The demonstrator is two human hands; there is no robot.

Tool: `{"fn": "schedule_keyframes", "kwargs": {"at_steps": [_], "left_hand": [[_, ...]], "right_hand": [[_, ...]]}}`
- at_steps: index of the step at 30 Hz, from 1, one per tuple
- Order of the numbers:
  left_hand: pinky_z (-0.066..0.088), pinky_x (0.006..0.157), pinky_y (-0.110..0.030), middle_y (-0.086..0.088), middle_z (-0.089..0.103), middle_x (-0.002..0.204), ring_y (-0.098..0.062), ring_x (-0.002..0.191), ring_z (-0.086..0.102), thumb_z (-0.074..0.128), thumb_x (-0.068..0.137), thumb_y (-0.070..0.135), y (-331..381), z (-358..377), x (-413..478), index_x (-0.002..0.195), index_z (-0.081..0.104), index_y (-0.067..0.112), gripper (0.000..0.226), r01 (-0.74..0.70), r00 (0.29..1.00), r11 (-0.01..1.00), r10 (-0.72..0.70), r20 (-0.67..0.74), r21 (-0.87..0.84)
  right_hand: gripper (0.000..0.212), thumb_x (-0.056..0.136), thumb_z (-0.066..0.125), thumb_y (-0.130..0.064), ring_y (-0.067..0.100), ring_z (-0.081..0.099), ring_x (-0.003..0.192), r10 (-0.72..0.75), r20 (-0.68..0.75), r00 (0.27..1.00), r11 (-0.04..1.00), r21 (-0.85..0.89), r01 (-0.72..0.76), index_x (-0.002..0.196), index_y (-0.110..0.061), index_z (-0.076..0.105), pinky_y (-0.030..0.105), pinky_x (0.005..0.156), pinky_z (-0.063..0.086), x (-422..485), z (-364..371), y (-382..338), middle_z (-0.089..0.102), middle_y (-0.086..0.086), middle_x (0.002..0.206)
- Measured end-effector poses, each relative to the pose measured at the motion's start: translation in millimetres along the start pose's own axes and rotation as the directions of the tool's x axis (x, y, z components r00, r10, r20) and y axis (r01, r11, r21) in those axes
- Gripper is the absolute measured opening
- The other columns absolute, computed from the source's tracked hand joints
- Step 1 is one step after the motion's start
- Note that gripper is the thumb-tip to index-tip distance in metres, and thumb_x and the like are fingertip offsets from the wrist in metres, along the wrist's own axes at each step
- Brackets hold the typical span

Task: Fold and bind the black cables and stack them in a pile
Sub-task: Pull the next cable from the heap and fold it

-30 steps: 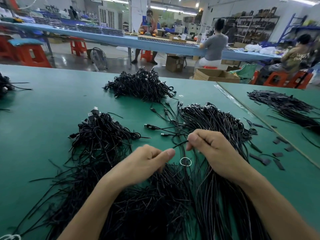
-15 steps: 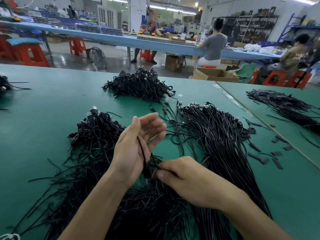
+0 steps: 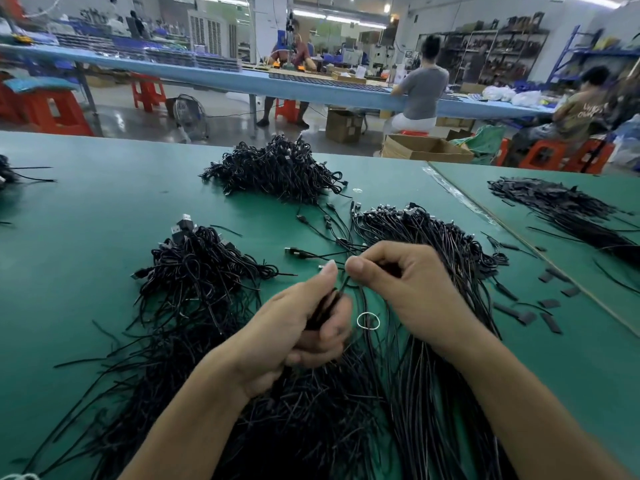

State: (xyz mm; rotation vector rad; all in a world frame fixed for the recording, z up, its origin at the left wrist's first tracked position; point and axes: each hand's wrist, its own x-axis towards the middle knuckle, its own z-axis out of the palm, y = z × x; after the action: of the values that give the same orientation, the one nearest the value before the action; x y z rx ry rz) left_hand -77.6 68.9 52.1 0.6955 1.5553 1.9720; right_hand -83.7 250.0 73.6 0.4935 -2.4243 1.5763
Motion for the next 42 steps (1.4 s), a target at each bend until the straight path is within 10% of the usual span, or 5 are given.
{"fn": "schedule_keyframes", "kwargs": {"at_steps": [7,15,29,34,42], "left_hand": [[0.05,0.052,-0.018,0.002,0.058,0.065,-0.009,0.057,0.059,0.043,0.099,0.039,-0.2,-15.1,7.8,0.082,0.075,0.013,0.045,-0.371,0.899,0.844,0.223,-0.377,-0.387],[0.053,0.066,-0.016,0.008,0.074,0.077,-0.008,0.073,0.071,0.04,0.096,0.044,-21.3,-9.9,16.6,0.09,0.073,0.024,0.039,-0.099,0.833,0.829,0.372,-0.41,0.551],[0.047,0.045,-0.016,0.004,0.052,0.055,-0.007,0.047,0.053,0.044,0.099,0.042,5.5,-9.5,3.8,0.066,0.066,0.014,0.048,-0.236,0.972,0.775,0.178,-0.156,-0.586],[0.057,0.083,-0.024,-0.01,0.076,0.102,-0.024,0.101,0.072,0.044,0.096,0.034,-10.1,-5.6,17.2,0.106,0.074,0.008,0.041,-0.436,0.82,0.889,0.33,-0.467,-0.137],[0.05,0.053,-0.032,0.0,0.066,0.058,-0.017,0.053,0.062,0.04,0.104,0.038,-20.8,3.0,15.3,0.07,0.069,0.012,0.052,0.028,0.945,0.819,0.165,-0.282,0.574]], "right_hand": [[0.028,0.101,0.046,-0.049,0.01,0.045,0.052,0.186,0.3,0.936,0.946,-0.311,-0.089,0.083,-0.04,0.065,0.034,0.052,0.039,-23.3,33.6,16.3,0.055,0.002,0.062],[0.021,0.095,0.064,-0.033,0.002,0.047,0.048,-0.001,0.199,0.98,0.944,-0.324,0.066,0.076,-0.025,0.068,0.012,0.048,0.036,-14.7,9.6,-16.4,0.058,-0.019,0.06],[0.037,0.101,0.05,-0.039,0.007,0.042,0.047,0.105,0.102,0.989,0.983,-0.161,-0.088,0.065,-0.04,0.058,0.025,0.046,0.034,-15.9,34.6,7.4,0.053,-0.004,0.057],[0.021,0.103,0.045,-0.028,0.015,0.054,0.059,0.138,0.393,0.909,0.917,-0.397,0.032,0.089,-0.023,0.06,0.034,0.055,0.045,-30.6,38.6,1.3,0.062,-0.004,0.072],[0.015,0.088,0.071,-0.037,0.007,0.062,0.065,-0.029,0.201,0.979,0.918,-0.381,0.105,0.078,-0.026,0.071,0.027,0.062,0.049,-25.9,-8.5,-7.6,0.067,-0.011,0.07]]}}
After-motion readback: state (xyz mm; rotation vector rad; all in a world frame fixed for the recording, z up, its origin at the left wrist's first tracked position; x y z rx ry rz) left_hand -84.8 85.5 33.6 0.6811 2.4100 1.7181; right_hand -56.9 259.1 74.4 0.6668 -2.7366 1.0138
